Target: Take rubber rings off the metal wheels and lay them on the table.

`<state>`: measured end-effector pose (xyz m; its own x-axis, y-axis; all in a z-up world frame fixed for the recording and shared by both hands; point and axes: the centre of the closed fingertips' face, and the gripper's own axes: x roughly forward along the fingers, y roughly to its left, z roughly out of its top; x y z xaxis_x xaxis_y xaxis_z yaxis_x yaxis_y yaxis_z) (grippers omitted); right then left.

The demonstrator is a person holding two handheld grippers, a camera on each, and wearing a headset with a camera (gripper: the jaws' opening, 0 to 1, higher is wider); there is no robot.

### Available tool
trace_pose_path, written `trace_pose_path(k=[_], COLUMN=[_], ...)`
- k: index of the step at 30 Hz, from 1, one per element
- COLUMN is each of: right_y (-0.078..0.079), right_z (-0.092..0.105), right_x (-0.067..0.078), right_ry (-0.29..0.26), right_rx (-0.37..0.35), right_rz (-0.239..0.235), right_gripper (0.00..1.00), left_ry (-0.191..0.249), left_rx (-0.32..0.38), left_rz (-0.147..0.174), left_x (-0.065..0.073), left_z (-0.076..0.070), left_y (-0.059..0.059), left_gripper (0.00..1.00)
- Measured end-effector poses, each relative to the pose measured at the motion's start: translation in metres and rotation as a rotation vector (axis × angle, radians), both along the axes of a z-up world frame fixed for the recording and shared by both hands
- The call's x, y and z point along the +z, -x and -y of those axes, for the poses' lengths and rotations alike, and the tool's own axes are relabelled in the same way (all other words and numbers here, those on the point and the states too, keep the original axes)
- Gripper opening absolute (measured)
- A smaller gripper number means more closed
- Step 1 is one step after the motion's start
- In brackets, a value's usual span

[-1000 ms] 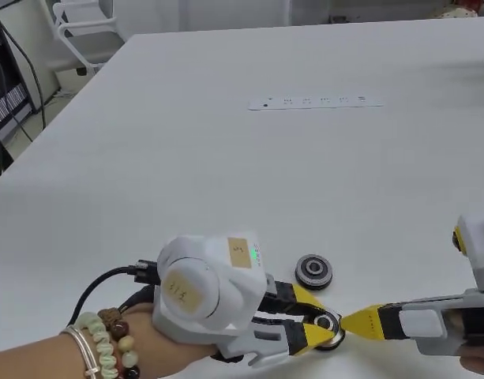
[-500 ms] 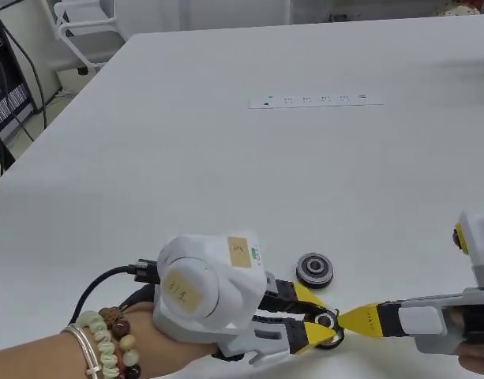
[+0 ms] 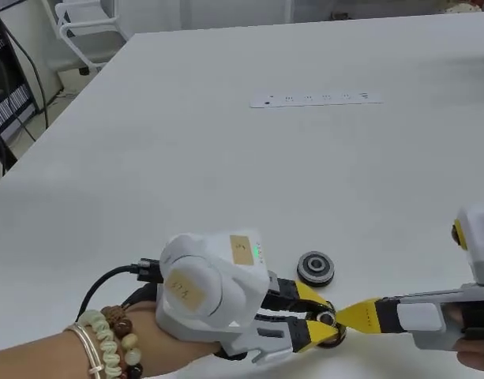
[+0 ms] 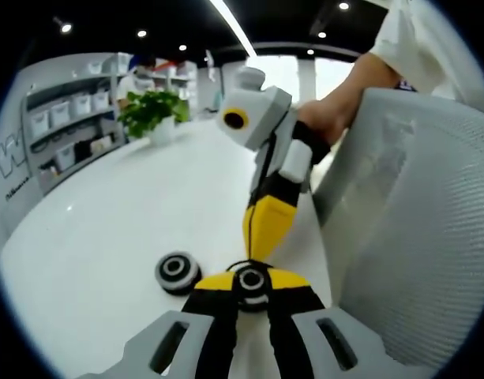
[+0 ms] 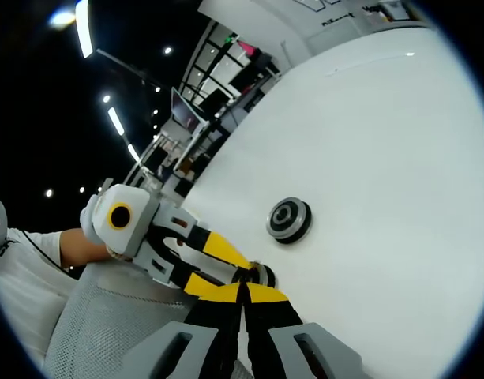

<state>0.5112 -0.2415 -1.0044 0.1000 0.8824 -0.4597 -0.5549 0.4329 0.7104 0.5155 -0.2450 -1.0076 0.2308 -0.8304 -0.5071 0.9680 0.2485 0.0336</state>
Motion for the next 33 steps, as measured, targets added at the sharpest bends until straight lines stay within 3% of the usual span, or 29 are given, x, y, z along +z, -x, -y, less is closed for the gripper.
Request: trace_pose_path(k=[5,7,12,15,17,18,20,23,28,30,33], right_y=[-0.003,-0.004,-0.007,-0.006,-0.004,-0.004,-0.004,-0.006,-0.012,-0.017,-0.019], right_z=[0.003,0.003,0.005,0.004,0.004,0.005,0.004,0.004,0.006,0.008,0.006], right_x=[-0.004,-0.004,0.001,0.006,0.007,0.008,0.012,0.024,0.037,0.043,0.054], right_ry=[0.031,0.033,0.030,0.022,0.024,0.024,0.015,0.004,0.010,0.038,0.030], right_rx=[-0.007,-0.010,-0.016,-0.017,-0.011,-0.010,-0.010,-0.013,-0.020,-0.009,-0.007], right_rz=[0.018,0.020,0.038,0.041,0.044,0.046,0.048,0.083,0.140,0.212,0.236], right_gripper=[0.00,0.00,0.00,0.00,0.00,0.00,0.00,0.00,0.00,0.00,0.00], left_ry=[-0.023,-0.029,0.001,-0.025,-0.044,-0.042,-0.048,-0.046,-0.031,-0.051,-0.062], left_rx=[0.012,0.006,0.010,-0.021,-0.051,-0.047,-0.039,-0.010,0.094,0.140,0.189], left_rz=[-0.028,-0.024,-0.030,-0.021,-0.057,-0.049,0.000,0.021,0.038,0.051,0.052], left_x=[0.001,0.004,0.027,0.037,0.045,0.049,0.061,0.078,0.094,0.096,0.095], left_z=[0.000,-0.001,-0.004,-0.010,-0.016,-0.018,-0.027,-0.046,-0.083,-0.101,-0.120], left_y=[-0.001,-0.001,-0.004,0.001,0.007,0.007,0.003,0.004,0.003,0.004,0.009], left_gripper=[0.15,0.15,0.20,0.24,0.27,0.31,0.39,0.50,0.54,0.57,0.59])
